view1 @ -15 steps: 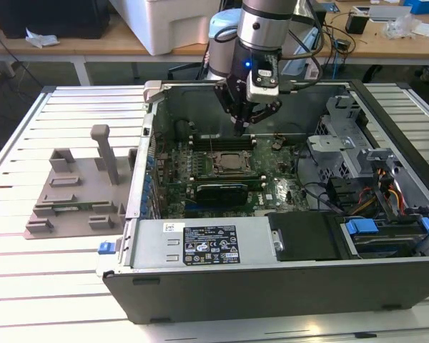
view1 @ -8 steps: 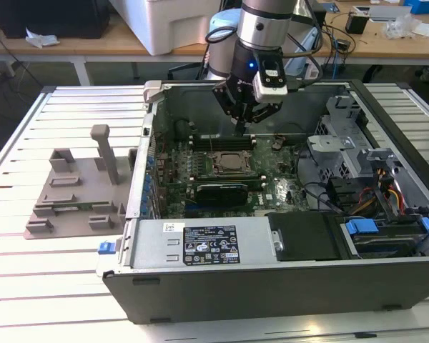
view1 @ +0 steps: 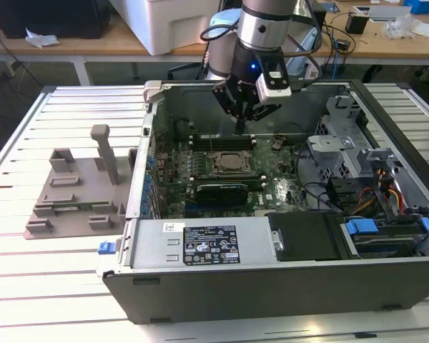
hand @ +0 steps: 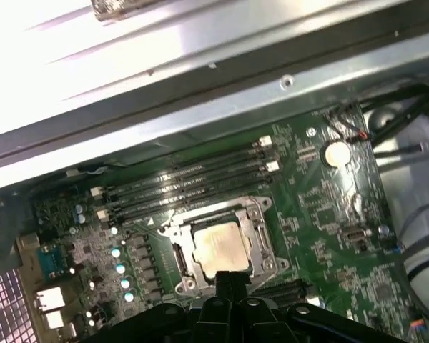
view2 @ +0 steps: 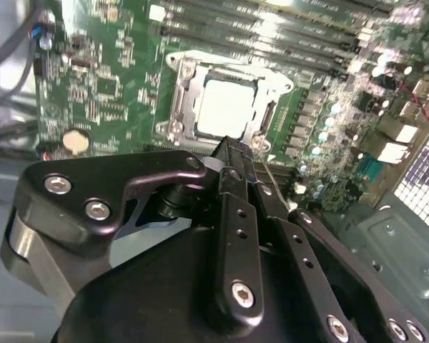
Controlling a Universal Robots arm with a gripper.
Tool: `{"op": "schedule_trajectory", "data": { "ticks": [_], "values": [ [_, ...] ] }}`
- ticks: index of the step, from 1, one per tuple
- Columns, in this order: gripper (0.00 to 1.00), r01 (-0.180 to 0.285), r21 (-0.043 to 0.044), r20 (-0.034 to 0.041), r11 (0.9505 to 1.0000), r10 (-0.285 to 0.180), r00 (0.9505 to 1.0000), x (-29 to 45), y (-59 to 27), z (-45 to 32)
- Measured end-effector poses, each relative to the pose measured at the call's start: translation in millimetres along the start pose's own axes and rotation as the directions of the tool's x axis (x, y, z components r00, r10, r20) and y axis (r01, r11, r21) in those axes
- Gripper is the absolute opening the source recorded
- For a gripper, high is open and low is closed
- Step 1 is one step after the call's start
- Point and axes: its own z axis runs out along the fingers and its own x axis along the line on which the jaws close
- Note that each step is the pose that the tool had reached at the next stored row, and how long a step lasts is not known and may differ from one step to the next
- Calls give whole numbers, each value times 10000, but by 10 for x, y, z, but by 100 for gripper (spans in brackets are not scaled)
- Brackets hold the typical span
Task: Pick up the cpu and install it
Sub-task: 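Install the first cpu locking lever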
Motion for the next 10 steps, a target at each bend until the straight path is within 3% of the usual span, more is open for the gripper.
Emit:
{"op": "schedule_trajectory", "data": {
  "ticks": [2,3,5,7,10],
  "values": [
    [11,248,-178,-51,9995,-249,9997,0,0,-1],
    [11,552,-199,-59,9983,-553,9985,0,0,0],
    [11,1358,-116,-54,9907,-1359,9907,0,0,0],
    [11,1753,-75,-54,9845,-1754,9845,0,0,0],
    [11,2478,-1,-57,9688,-2478,9688,0,0,0]
  ]
}}
